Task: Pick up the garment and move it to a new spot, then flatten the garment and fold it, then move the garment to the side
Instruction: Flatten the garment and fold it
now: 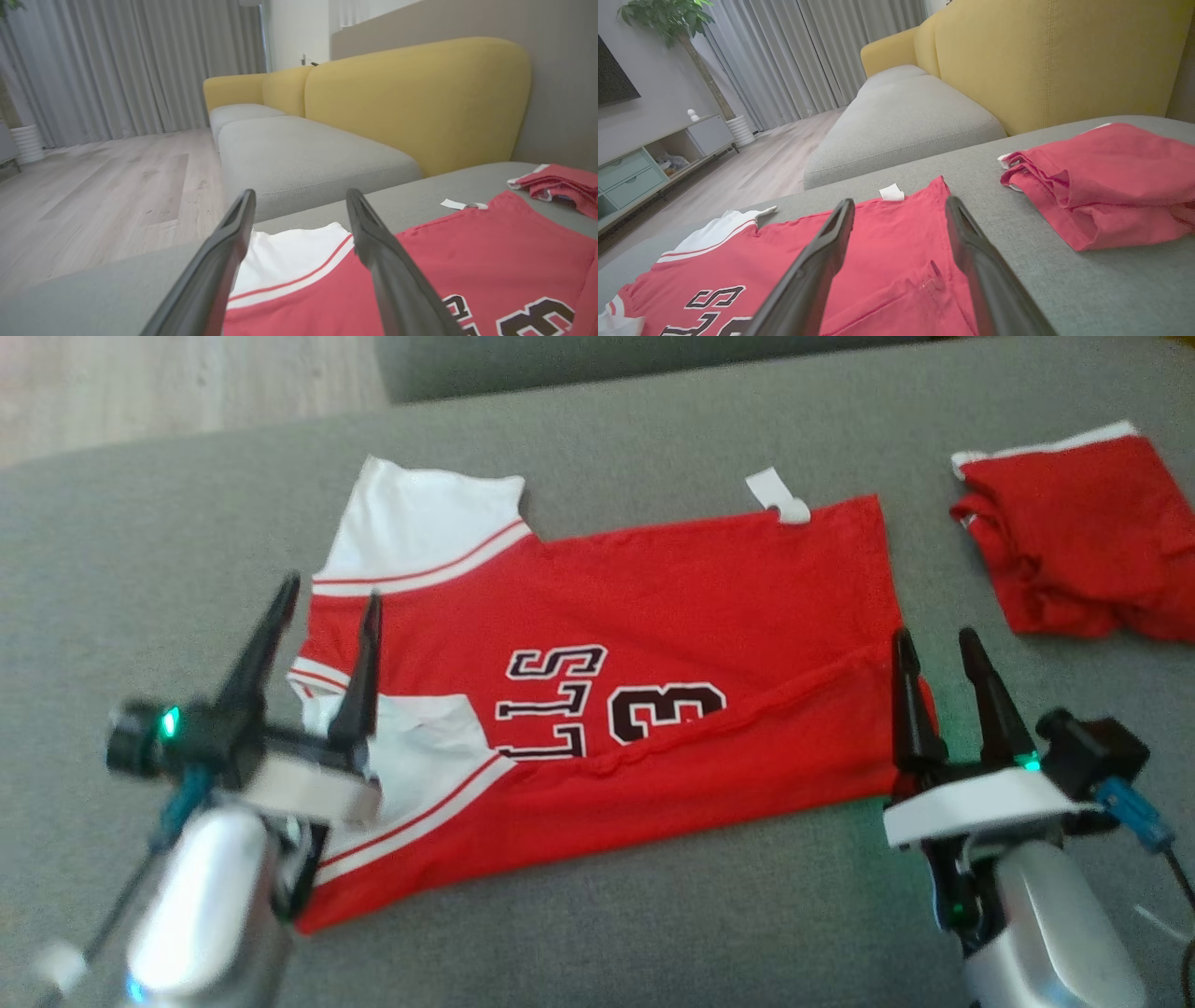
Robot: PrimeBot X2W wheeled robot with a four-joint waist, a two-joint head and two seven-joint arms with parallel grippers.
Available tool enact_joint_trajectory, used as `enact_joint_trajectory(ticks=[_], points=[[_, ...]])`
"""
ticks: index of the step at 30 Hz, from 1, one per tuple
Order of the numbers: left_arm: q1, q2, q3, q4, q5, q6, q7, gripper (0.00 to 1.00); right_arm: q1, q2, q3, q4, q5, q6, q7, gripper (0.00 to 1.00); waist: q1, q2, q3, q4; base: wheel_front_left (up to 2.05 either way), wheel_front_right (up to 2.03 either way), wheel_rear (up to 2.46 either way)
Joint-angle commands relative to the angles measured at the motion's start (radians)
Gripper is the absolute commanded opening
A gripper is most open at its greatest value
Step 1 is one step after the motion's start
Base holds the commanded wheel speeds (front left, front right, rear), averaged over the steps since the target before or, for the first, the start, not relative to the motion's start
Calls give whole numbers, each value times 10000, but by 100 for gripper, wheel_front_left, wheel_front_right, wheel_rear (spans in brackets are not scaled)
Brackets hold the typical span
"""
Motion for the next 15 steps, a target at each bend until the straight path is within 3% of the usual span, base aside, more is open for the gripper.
enact_joint_trajectory(ticks=[1,5,9,15], points=[[-897,414,248,-152,143,-86,77,100,-504,-43,304,-350,63,-9,-138,100,-1,0,427,-251,0,0,0],[-2675,1230,-283,646,384,-514,1226,100,-875,-43,557,-488,235,-9,-182,100,-1,0,1139,-590,0,0,0],[-4407,2082,-878,1710,-4,-659,2556,100,-1165,-43,827,-697,488,-9,-201,100,-1,0,1833,-953,0,0,0],[-6064,3591,-2907,2902,-1870,-671,4728,100,-1407,-43,1278,-1168,833,-9,-206,100,-1,0,2655,-1503,0,0,0]])
